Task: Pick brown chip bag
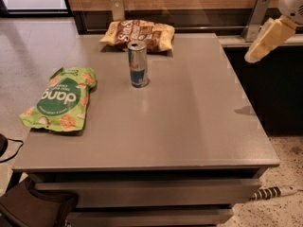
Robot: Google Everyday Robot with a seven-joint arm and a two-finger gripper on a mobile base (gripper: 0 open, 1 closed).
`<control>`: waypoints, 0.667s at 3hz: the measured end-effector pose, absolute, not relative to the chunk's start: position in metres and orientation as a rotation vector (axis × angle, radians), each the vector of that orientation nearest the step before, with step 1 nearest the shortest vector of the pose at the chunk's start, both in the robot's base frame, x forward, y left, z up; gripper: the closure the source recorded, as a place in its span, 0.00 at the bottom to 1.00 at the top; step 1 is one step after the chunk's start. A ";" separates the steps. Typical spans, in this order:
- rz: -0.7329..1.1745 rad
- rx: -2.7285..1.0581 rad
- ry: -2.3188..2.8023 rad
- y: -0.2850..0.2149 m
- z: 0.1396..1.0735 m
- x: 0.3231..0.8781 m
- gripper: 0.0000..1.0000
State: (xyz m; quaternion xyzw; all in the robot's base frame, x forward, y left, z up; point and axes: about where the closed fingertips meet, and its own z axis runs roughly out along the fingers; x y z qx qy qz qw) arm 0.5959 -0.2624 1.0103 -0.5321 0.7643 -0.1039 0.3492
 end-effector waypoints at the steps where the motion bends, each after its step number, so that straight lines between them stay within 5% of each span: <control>1: -0.267 -1.251 1.842 -0.262 1.030 0.660 0.00; 2: -0.198 -1.183 1.778 -0.249 1.041 0.707 0.00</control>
Offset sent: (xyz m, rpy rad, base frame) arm 0.1752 0.0313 0.0629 0.3422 -0.2600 0.0411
